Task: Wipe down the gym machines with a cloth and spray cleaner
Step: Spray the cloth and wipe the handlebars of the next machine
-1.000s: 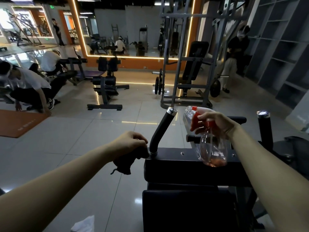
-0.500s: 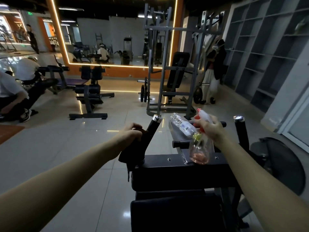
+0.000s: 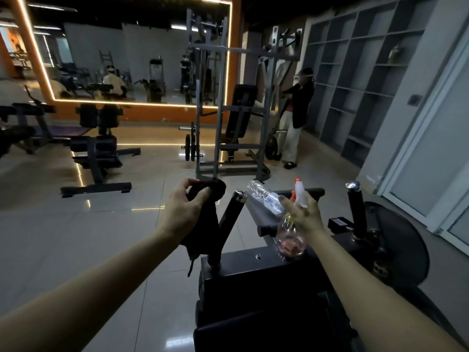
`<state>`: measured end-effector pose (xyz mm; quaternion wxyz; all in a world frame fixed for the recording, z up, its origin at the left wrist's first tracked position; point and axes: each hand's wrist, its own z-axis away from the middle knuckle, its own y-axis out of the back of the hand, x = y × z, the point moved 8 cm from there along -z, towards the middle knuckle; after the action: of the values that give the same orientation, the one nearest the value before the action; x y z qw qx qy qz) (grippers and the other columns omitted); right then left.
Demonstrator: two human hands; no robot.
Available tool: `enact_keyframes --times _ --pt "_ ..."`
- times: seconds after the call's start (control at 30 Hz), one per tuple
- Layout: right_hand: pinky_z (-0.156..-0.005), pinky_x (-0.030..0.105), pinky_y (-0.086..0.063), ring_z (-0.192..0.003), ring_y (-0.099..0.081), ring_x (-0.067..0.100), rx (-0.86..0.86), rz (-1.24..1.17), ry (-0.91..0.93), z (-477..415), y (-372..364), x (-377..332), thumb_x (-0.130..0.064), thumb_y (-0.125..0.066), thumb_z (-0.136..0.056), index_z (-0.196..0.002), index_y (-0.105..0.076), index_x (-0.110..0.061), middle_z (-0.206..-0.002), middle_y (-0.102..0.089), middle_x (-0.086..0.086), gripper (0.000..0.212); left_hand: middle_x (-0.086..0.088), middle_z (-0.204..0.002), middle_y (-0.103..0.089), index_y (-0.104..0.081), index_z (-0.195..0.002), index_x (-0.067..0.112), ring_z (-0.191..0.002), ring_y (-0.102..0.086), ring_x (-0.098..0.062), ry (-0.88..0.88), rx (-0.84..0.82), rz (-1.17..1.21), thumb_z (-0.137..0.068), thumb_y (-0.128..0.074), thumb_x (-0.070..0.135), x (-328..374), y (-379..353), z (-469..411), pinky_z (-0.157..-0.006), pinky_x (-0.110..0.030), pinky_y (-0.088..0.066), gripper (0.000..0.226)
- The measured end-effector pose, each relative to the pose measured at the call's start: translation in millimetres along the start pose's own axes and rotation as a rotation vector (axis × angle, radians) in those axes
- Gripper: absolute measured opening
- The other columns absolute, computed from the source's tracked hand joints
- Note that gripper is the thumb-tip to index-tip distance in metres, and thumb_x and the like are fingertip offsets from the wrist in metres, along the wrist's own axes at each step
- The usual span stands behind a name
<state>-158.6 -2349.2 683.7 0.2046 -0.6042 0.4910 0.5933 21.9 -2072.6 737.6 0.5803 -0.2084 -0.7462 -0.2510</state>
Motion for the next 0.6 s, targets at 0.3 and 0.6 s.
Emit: enact_keyframes --times 0.3,0.6 --pt "-0.100 0.034 -0.046 -0.134 -0.043 0.017 0.018 0.140 0.006 32.7 43.5 -38.2 -0.037 -0.091 -0.066 -0.157 -0.016 -0.031 -0.157 -0.030 0.003 0.118 -0.019 -0.106 -0.069 -0.059 -0.115 0.013 -0.082 -0.074 -0.034 -0.058 -0.201 0.029 -0.105 -0.053 0.030 19.0 -2.3 -44.3 -0.073 -0.052 -0.063 0.020" --pt "-0.073 0.030 -0.061 -0.084 -0.069 0.008 0.282 0.208 0.275 88.1 38.0 -190.0 -0.004 -0.055 -0.096 -0.104 -0.068 -0.014 -0.100 -0.068 0.001 0.018 -0.008 -0.113 -0.063 -0.055 -0.129 0.017 -0.089 -0.068 -0.017 -0.138 -0.595 -0.227 -0.089 -0.067 -0.003 60.9 -47.1 -64.9 -0.066 -0.023 -0.057 0.046"
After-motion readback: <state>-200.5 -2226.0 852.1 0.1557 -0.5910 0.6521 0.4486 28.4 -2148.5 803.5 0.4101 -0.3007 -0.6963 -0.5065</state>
